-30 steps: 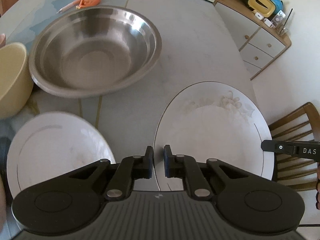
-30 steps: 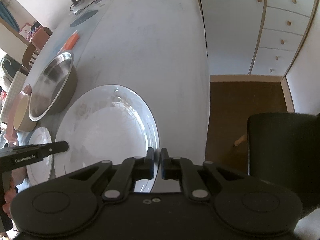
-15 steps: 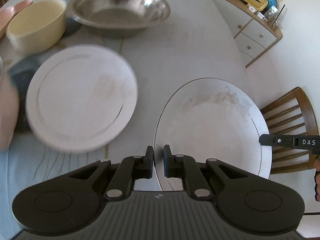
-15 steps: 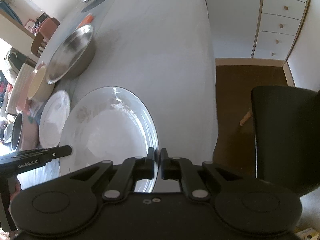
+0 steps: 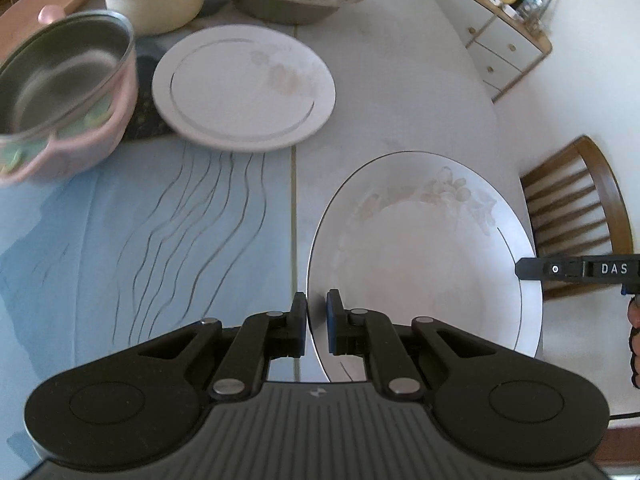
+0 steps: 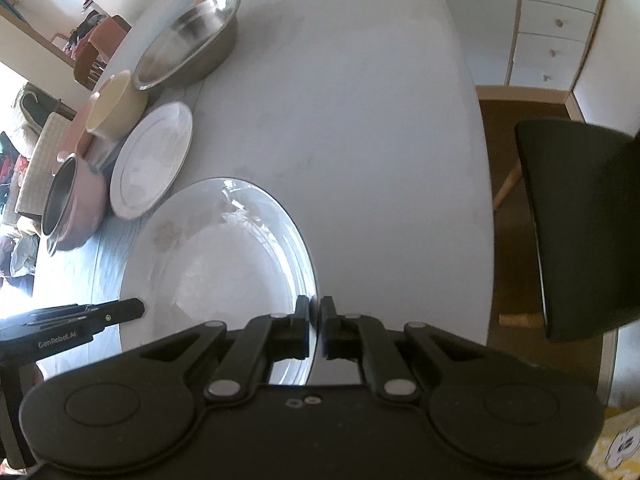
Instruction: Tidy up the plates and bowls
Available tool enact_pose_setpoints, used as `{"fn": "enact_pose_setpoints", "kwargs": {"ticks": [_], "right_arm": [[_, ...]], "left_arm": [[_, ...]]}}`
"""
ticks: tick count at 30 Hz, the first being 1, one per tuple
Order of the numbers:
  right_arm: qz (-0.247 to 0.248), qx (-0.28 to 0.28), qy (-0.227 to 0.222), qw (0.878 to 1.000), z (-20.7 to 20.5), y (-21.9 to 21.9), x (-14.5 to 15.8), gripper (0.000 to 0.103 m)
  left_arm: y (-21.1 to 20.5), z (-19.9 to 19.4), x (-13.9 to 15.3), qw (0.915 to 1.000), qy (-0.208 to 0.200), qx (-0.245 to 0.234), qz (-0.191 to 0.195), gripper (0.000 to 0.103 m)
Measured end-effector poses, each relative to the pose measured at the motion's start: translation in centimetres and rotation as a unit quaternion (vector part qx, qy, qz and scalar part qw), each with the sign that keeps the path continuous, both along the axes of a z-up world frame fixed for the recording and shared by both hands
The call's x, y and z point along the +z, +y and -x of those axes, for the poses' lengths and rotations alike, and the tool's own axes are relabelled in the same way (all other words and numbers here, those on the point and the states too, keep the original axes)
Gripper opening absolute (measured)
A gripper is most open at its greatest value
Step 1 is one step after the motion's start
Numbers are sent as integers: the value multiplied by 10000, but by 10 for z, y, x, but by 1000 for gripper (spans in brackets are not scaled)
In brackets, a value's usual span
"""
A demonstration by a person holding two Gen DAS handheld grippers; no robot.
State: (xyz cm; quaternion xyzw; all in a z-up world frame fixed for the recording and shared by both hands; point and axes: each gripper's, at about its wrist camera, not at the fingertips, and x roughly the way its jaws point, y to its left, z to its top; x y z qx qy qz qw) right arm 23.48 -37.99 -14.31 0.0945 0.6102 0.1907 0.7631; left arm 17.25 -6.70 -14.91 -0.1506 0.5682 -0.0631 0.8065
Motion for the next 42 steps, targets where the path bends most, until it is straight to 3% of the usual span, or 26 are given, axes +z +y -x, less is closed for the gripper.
{"fn": "enact_pose_setpoints", "kwargs": {"ticks": [10,19,25,27,34,40,42], "right_arm": [[63,-417,120,9990,51,-6,-5,7],[121,-613,82,9980,68,-6,-13,7],[126,-685,145,9975,70,-9,-16,8],[178,-697,113,9973,68,-9,-15,16],[405,-453,-32,9981,63,-9,-5,19],[526,-210,-376,9977,54,-6,14,25],[561,-118,-510,9971,49,-4,21,29]], "left_arm": [[-3,37,-5,9978,107,-652,54,8],[-14,38,-6,9945,27,-1041,-55,8],[-17,38,-9,9944,-19,-1059,-6,8],[-16,37,-9,9946,7,-1035,32,8],[-16,39,-4,9947,20,-1029,-29,10],[-11,37,1,9955,-16,-938,-111,17],[-9,36,5,9959,-107,-876,-212,24]]}}
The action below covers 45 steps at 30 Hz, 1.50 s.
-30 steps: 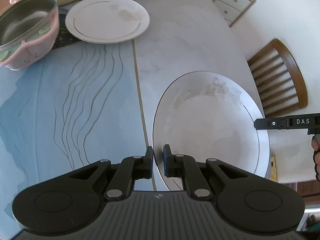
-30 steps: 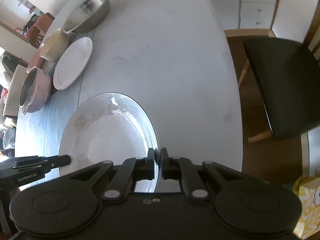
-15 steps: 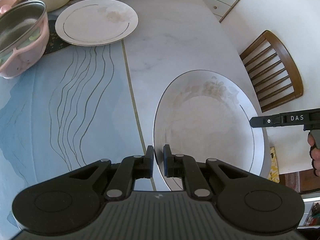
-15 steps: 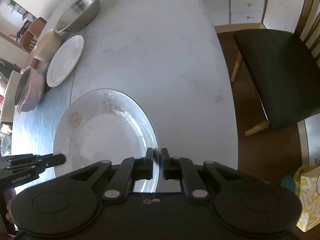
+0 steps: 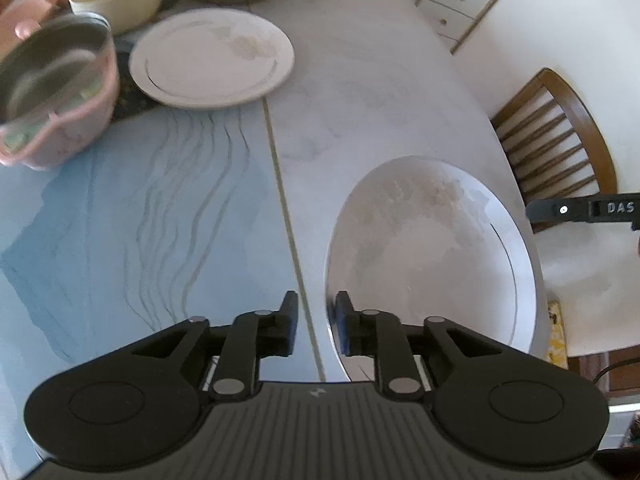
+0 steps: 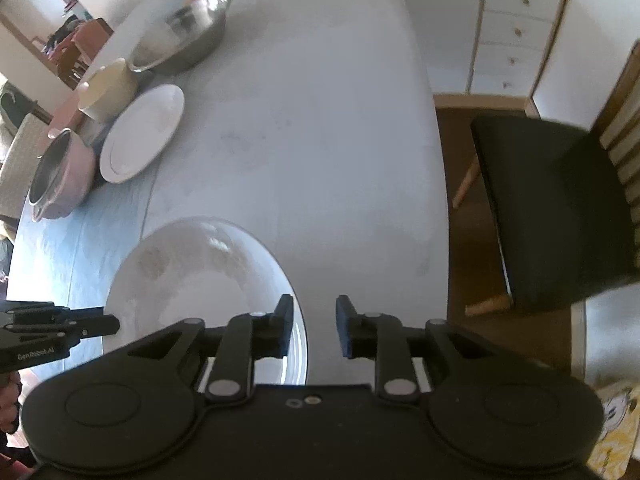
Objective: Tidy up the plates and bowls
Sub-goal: 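Open both tools and release the large white plate, then move both tools to the rim of the flat white plate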
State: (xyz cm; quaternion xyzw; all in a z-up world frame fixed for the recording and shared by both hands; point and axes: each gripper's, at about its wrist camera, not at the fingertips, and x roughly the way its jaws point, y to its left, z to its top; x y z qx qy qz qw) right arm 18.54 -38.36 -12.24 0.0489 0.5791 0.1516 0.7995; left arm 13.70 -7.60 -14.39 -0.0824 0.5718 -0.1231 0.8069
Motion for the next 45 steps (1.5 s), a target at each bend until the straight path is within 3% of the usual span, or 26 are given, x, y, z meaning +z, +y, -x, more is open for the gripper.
{"fn": "enact_pose_setpoints", "kwargs": {"ticks": [1,5,10,12,14,28,45], "right_arm": [[2,42,-50,10000,-2,1,3,30],[-30,224,-251,9994,-15,8,16,36],[-90,609,-516,9968,-35,26,29,41],[-103,777,-651,9948,-43,36,36,53],[-89,933,-800,9924,-51,45,41,62],[205,1633,-1334,9773,-103,99,46,89],[208,1942,-1269,9725,-172,150,18,90]], "left_arm": [[2,-1,3,10000,-66,45,-32,27],[13,-8,14,9989,-262,377,-112,54],[20,-21,30,9957,-583,644,-317,58],[22,-27,34,9940,-688,778,-343,68],[24,-33,38,9922,-784,900,-359,71],[30,-80,33,9793,-1034,1614,-649,76],[37,-113,9,9648,-908,2393,-604,76]]}}
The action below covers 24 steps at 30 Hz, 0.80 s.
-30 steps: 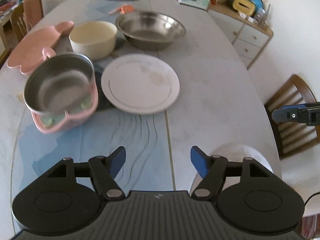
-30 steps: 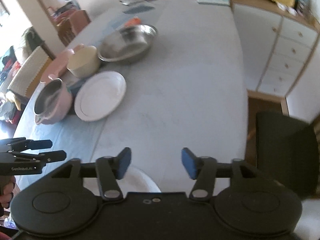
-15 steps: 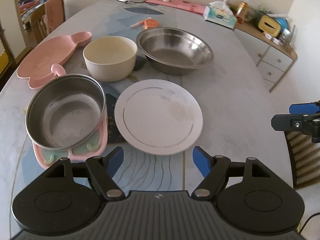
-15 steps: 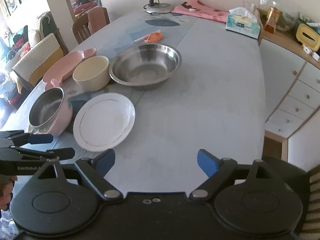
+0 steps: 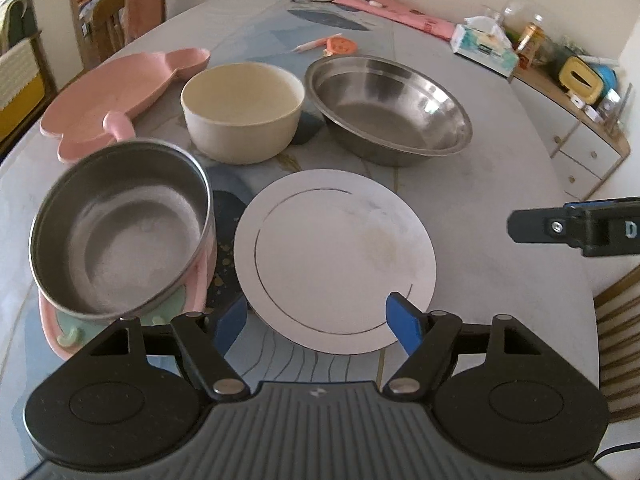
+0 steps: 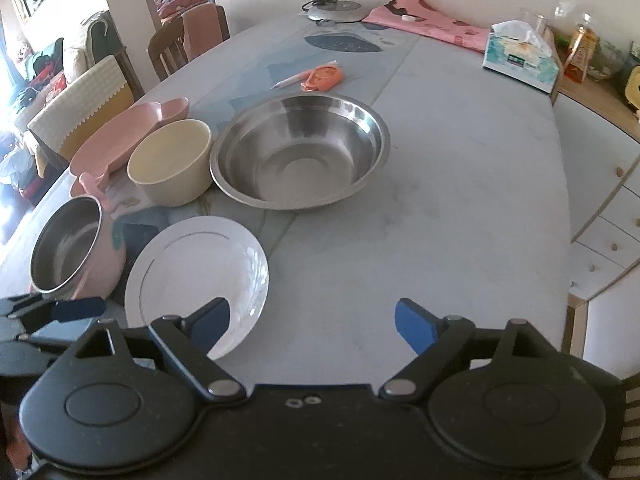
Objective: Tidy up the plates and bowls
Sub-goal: 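Move both tools to the rim of the flat white plate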
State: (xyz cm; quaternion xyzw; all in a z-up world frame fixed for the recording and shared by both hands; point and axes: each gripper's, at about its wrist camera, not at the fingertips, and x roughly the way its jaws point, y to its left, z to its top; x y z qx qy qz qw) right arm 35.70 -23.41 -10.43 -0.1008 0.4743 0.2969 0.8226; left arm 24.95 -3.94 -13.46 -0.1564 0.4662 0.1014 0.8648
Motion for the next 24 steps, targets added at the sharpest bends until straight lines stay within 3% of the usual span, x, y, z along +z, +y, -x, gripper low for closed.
{"fn": "enact_pose_setpoints", "kwargs": {"ticks": [8,16,20,24], "right_arm": [[-4,172,198,9997,-23,22,-17,88],[51,461,329,9984,-35,48,-34,83],[137,551,434,9974,-40,58,-46,73],[157,646,519,9964,-43,64,-53,67]], "left_arm": [[3,16,-4,9977,-129,616,260,76],[12,7,-19,9949,84,963,292,76],[18,4,-24,9922,149,1163,416,75],[21,4,-25,9901,147,1285,553,65]]}}
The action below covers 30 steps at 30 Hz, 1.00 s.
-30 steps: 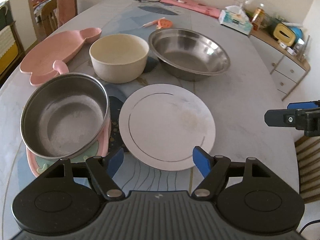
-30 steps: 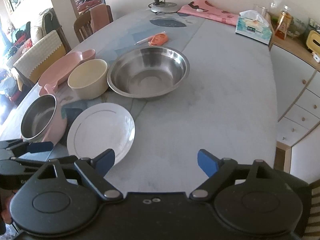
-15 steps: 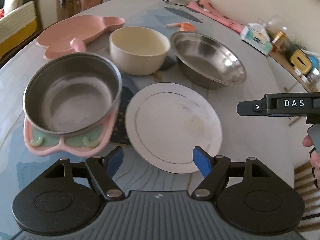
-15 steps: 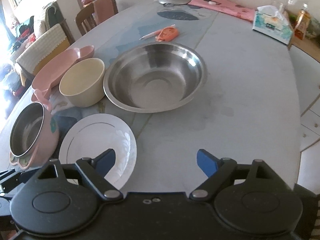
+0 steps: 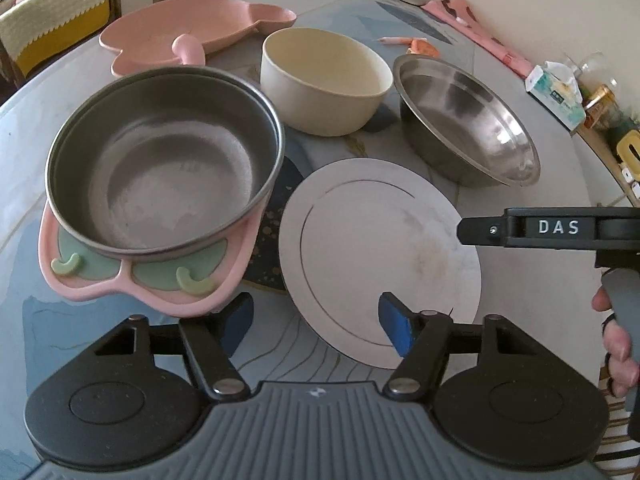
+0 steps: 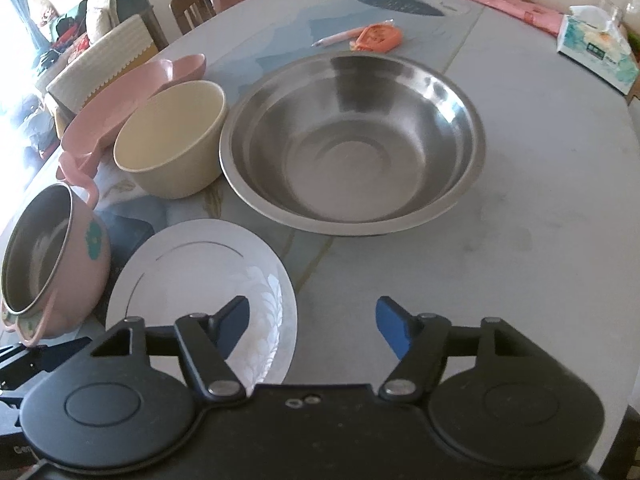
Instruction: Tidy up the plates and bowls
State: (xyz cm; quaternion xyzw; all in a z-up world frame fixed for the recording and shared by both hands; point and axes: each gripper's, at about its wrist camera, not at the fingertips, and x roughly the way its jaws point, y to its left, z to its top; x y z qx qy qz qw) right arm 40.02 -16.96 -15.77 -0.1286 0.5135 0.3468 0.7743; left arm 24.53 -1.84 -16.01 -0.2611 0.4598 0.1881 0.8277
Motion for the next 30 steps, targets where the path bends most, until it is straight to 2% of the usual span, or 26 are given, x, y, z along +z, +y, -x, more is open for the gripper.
{"fn": "enact_pose_setpoints", "kwargs": {"ticks": [3,5,7,8,11,14,18,20,30], "right_arm": [[-13,51,80,10000,-3,3,-3,61],[-13,53,108,9999,-5,5,-6,59],[-22,53,174,9998,-7,6,-8,51],[-25,35,220,9997,-7,6,-10,46],[-36,35,324,9995,-7,7,-14,40],[-93,9,343,9994,-7,8,-15,33],[-272,-4,596,9979,-11,5,-16,16],[-283,1,566,9980,-10,4,-16,16],[-401,-154,691,9967,2,-16,-15,12]], "left_arm": [[4,0,-3,9998,22,109,136,57],[5,0,-3,9998,7,142,147,57],[7,-1,-3,9996,-21,176,204,55],[8,-1,-4,9996,-23,194,216,50],[9,-1,-4,9992,-45,202,337,34],[11,-2,-5,9991,-62,191,386,29],[14,1,-6,9989,-65,226,394,20],[15,2,-7,9990,-63,220,386,17],[18,8,-8,9989,-151,28,436,13]]}}
